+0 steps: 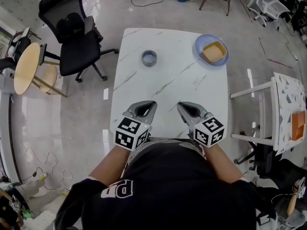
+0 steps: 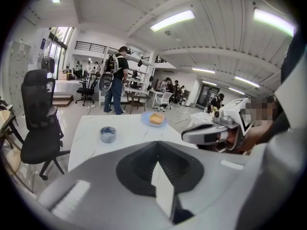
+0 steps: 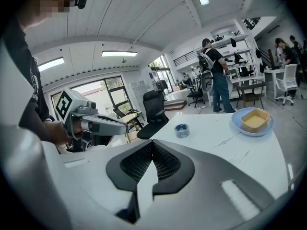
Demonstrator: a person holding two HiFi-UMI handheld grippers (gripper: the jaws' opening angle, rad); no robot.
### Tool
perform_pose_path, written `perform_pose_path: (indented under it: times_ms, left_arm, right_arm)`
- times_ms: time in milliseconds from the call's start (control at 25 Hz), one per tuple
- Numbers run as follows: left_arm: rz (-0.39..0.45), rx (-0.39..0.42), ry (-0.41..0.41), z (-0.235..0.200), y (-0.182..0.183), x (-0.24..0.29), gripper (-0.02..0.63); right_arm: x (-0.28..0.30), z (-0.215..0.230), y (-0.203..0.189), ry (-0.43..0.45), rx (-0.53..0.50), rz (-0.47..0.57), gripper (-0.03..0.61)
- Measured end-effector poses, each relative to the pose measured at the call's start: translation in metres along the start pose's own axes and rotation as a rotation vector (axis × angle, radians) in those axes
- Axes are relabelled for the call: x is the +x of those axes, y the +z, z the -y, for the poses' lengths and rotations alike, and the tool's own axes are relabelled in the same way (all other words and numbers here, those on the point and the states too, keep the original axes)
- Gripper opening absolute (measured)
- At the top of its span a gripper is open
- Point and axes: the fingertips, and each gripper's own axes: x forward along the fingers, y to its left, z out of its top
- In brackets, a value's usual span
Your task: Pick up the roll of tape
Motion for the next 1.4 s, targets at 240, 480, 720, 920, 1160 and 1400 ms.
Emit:
perform_pose_path:
  times_ms: [240,480,720,920,1160,1400]
  left_arm:
    - [-0.007,0.019,0.007,0.0,0.003,-0.003,0.055]
    - [-0.014,0.03,0.004,0.002,0.006,-0.002,0.055]
    - [-0.014,0.034,-0.004,0.002,0.006,-0.001,0.055]
    - [-0.013,0.03,-0.005,0.001,0.003,-0.001,0.055]
    - [-0.015,0.02,0.002,-0.004,0.001,-0.002,0.055]
    - [-0.011,0.005,0.01,-0.007,-0.001,-0.003,0.055]
  right_arm:
    - [0.001,-0.002,0.003,0.008,-0.004,0.015,0.0]
    - [0.001,-0.002,0.008,-0.015,-0.067,0.023,0.003]
    - [0.002,-0.005,0.009,-0.014,-0.094,0.028,0.008]
    - [0.001,-0.005,0.006,-0.021,-0.099,0.026,0.035]
    - [0.004,-0.007,0.006,-0.019,-0.117,0.015,0.037]
    - [0.011,-0.008,0.003,-0.017,-0.184,-0.022,0.037]
